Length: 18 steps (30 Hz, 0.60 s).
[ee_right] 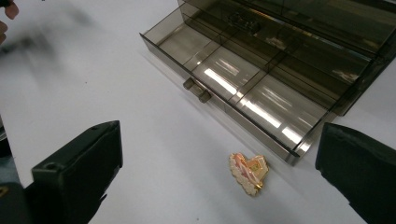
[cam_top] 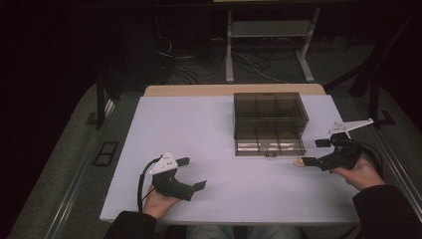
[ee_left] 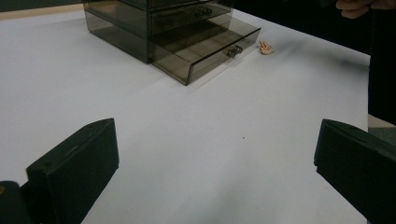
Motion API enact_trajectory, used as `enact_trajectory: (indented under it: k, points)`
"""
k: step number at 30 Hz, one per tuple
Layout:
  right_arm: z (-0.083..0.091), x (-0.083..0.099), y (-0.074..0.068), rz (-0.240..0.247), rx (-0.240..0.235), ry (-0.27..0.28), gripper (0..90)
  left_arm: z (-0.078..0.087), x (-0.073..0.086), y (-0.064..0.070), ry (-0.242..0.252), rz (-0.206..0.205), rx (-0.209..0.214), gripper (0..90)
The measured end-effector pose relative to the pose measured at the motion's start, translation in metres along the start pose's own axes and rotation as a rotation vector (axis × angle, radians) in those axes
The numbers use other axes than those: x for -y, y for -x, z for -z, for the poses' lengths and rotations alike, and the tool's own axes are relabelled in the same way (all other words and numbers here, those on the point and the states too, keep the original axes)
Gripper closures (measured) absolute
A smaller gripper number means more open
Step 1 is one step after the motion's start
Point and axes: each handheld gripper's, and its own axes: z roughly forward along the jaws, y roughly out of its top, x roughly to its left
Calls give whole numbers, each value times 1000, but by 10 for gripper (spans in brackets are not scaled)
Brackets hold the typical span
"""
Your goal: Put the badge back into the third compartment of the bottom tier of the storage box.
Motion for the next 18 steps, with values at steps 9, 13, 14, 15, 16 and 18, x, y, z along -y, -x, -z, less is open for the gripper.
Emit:
enact_trajectory:
  k: [9,13,14,15,16,18]
  points:
    - [-14,5,11,1,-16,-55,4,0,0,0,-2,-2,2,0]
    - [-21,7,14,1,-16,-81,4,-1,0,0,-5,-6,1,0]
    - [-25,8,16,-2,-19,-95,4,-1,0,0,-5,-4,1,0]
    - [-27,9,17,-6,-16,-98,4,-1,0,0,-5,-5,1,0]
    - [-27,9,17,-6,-16,-98,4,-1,0,0,-5,-4,2,0]
    - [-30,11,20,-10,-17,-107,4,-1,0,0,-5,-6,2,0]
